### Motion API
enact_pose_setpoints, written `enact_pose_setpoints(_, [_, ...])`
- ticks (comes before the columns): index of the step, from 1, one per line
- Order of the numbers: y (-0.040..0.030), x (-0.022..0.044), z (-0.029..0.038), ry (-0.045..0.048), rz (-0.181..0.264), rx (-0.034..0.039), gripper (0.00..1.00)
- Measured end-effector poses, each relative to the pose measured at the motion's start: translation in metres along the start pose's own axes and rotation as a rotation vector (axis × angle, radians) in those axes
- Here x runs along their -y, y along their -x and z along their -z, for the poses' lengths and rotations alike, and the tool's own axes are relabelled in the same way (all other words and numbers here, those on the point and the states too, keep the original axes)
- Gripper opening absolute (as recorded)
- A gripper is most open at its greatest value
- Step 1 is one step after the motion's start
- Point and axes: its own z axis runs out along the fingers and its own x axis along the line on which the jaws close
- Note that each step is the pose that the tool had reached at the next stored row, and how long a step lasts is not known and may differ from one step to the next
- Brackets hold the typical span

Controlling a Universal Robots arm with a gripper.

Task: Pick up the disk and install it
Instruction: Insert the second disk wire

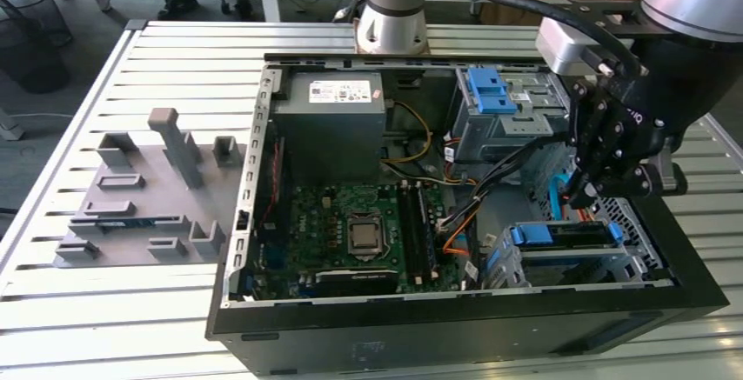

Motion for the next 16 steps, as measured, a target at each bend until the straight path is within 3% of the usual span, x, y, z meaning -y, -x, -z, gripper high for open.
enact_pose_setpoints(2, [0.0000, -0.0001, -0.0006, 0.0004, 0.000, 0.0111, 0.16])
enact_pose_setpoints(5, [0.0001, 0.0000, -0.0011, 0.0012, -0.001, 0.0385, 0.16])
enact_pose_setpoints(6, [0.0001, -0.0001, -0.0014, 0.0013, -0.001, 0.0436, 0.16])
enact_pose_setpoints(10, [-0.0002, -0.0001, -0.0032, 0.0014, -0.001, 0.0443, 0.16])
enact_pose_setpoints(16, [-0.0037, -0.0002, -0.0132, 0.0014, -0.001, 0.0446, 0.16])
